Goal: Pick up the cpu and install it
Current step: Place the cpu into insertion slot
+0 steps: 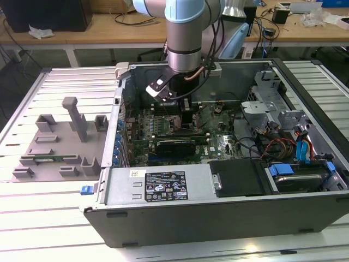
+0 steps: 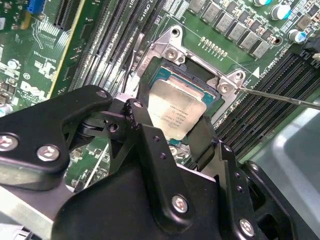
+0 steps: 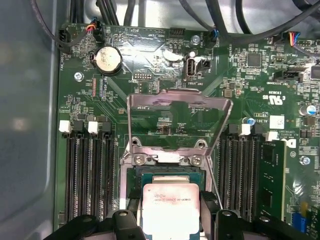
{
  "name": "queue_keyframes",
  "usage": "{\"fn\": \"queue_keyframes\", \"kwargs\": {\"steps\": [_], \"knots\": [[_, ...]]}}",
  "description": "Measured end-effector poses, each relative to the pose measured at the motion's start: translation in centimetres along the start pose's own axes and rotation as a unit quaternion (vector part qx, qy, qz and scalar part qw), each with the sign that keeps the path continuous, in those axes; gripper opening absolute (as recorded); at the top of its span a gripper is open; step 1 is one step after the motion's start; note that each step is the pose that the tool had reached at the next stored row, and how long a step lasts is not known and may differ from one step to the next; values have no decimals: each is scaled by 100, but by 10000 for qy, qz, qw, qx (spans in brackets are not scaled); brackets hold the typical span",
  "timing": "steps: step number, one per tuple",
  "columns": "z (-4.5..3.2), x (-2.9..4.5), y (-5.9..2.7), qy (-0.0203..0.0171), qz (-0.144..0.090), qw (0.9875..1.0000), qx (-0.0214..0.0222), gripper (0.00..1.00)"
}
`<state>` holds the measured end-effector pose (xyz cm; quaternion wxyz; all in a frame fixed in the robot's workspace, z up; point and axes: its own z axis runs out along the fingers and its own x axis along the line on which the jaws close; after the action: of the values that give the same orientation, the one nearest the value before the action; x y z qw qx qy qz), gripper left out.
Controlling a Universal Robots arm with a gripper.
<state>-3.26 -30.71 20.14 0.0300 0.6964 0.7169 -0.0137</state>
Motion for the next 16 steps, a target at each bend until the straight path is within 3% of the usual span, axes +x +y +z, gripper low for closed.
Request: {"fn": "queue_keyframes", "kwargs": {"steps": [8,10,16], "knots": [[49,7,-3,33,1,10000,1,55],[60,9,0,61,54,10000,2,55],[62,9,0,65,93,9999,3,55]]}}
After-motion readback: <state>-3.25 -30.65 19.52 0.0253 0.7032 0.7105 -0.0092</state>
